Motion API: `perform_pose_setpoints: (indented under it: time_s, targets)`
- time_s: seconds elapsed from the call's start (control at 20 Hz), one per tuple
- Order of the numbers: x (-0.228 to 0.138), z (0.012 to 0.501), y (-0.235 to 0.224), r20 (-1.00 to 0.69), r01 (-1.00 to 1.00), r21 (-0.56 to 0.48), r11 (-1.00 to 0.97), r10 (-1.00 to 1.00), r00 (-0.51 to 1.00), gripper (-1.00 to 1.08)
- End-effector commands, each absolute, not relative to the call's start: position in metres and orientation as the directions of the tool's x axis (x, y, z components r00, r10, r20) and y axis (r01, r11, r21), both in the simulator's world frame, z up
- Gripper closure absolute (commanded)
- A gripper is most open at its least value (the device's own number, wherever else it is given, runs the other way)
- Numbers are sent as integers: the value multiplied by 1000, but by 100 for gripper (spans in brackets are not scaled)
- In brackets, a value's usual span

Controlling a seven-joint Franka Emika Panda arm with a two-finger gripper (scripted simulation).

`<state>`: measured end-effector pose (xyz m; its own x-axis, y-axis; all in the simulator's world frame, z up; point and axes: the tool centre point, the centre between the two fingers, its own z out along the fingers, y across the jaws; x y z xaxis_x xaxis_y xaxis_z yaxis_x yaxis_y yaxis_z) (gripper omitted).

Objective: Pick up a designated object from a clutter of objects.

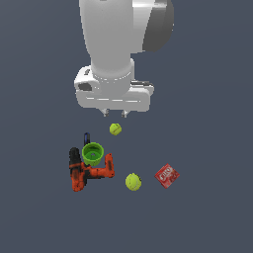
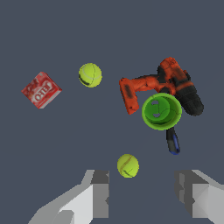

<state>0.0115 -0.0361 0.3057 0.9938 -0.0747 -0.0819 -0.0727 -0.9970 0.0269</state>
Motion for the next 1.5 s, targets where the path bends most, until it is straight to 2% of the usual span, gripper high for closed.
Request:
perform_pose_setpoints:
  time_s: [0.0, 0.7, 1.45]
  targets:
    - [17, 297, -46, -115, -96, 25, -995, -98, 989, -20]
    - [43, 217, -120, -355, -258, 29, -966, -251, 900, -20]
    - [36, 130, -184, -556, -380, 65, -923, -350, 754, -20]
